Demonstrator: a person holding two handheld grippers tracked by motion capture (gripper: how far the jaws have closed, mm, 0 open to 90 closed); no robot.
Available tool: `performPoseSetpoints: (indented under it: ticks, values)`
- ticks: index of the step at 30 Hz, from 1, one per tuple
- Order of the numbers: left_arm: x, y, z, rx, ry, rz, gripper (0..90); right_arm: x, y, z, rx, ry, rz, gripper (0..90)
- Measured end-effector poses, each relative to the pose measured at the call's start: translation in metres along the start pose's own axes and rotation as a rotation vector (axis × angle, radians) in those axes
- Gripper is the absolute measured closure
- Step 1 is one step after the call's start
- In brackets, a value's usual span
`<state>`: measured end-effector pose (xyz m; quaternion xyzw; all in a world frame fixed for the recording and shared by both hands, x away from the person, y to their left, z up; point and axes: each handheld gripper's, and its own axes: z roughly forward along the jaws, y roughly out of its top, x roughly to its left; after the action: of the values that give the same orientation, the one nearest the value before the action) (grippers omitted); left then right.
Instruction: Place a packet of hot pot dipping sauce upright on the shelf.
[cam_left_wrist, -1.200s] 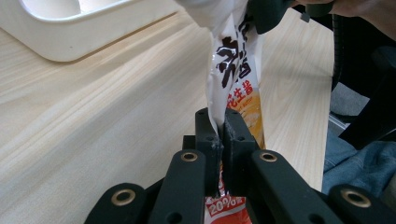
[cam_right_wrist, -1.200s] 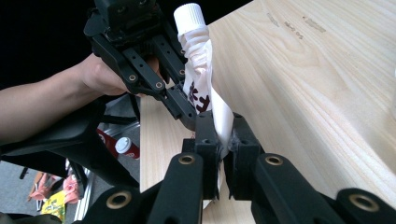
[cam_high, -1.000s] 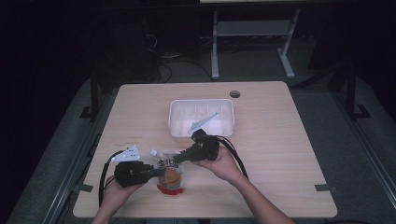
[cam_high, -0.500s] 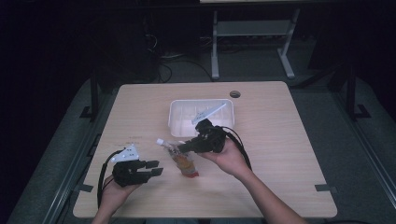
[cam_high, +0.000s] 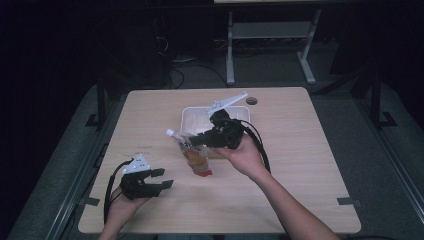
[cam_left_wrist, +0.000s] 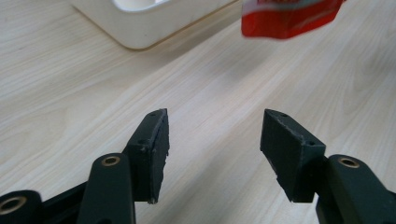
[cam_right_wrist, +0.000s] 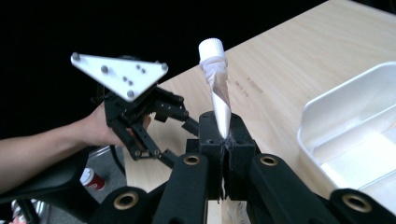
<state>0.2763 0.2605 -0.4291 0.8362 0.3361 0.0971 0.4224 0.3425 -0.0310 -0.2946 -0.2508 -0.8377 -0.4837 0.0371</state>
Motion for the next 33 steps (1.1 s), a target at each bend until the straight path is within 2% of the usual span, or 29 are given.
performPoseSetpoints:
  ticks: [4, 9, 13, 16, 17, 19, 20, 21, 26, 29, 33]
  values:
    - [0.002, -0.001, -0.001, -0.004, 0.014, -0.012, 39.5, 0.0, 0.009, -0.002, -0.018, -0.022, 0.003, 87.6]
    - [0.003, 0.0, -0.001, -0.003, 0.026, -0.017, 36.9, -0.005, 0.027, -0.004, -0.045, -0.08, 0.003, 87.6]
    - [0.002, -0.001, 0.0, 0.005, 0.03, -0.014, 36.2, -0.015, 0.038, -0.004, -0.084, -0.095, 0.039, 87.6]
    - [0.002, -0.001, 0.0, 0.018, 0.04, -0.008, 35.9, -0.023, 0.046, -0.002, -0.101, -0.137, 0.059, 87.7]
    - [0.002, -0.001, 0.0, 0.015, 0.041, -0.007, 35.8, -0.03, 0.051, -0.001, -0.111, -0.165, 0.076, 87.7]
    - [0.002, -0.001, -0.002, 0.011, 0.046, -0.006, 35.7, -0.033, 0.053, 0.0, -0.119, -0.175, 0.083, 87.7]
    - [0.002, -0.001, -0.002, 0.008, 0.047, -0.008, 35.6, -0.04, 0.056, 0.002, -0.123, -0.196, 0.108, 87.6]
    - [0.003, -0.002, -0.002, 0.007, 0.046, -0.013, 35.6, -0.04, 0.056, 0.002, -0.123, -0.196, 0.108, 87.6]
    - [0.004, -0.002, -0.003, 0.003, 0.042, -0.015, 35.7, -0.056, 0.062, 0.009, -0.126, -0.267, 0.138, 87.6]
    - [0.005, -0.002, -0.004, -0.002, 0.044, -0.016, 35.5, -0.069, 0.062, 0.014, -0.145, -0.292, 0.19, 87.6]
    - [0.005, -0.003, -0.006, -0.004, 0.046, -0.018, 35.5, -0.076, 0.062, 0.018, -0.153, -0.309, 0.22, 87.6]
